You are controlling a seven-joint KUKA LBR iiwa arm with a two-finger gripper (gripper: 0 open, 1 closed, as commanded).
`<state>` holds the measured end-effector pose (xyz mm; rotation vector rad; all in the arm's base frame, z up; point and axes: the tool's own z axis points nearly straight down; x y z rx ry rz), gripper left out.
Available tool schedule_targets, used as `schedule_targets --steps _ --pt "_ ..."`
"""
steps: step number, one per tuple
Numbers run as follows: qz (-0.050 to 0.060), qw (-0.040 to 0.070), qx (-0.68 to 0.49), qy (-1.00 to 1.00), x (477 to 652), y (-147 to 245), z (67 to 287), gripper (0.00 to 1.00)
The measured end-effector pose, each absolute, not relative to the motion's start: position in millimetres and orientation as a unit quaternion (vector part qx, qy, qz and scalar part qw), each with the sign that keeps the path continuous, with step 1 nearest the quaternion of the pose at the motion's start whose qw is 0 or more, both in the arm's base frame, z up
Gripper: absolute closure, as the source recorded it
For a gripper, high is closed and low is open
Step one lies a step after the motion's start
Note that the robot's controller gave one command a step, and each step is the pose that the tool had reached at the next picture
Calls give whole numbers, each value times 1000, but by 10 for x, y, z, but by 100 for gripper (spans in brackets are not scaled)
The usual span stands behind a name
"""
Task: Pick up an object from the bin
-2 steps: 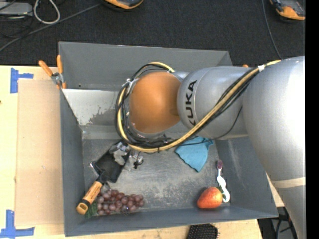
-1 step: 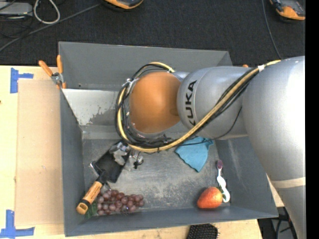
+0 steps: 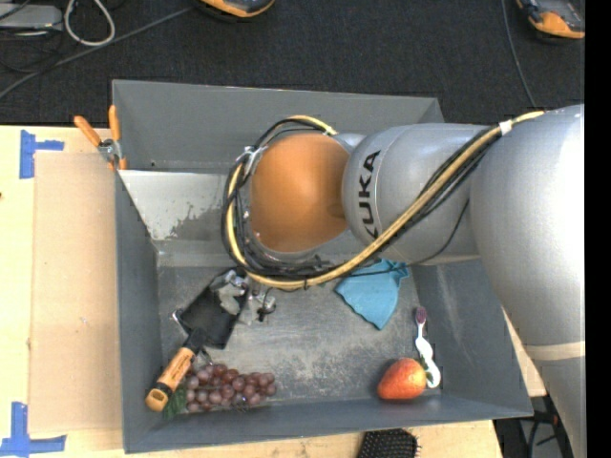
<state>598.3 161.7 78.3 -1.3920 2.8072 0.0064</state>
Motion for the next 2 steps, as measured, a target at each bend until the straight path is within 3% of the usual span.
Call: schedule_targets --steps 1,2 --pt "2 2 -443 896 5968 1618 1224 100" --pt "2 4 -443 897 5976 1627 1438 100"
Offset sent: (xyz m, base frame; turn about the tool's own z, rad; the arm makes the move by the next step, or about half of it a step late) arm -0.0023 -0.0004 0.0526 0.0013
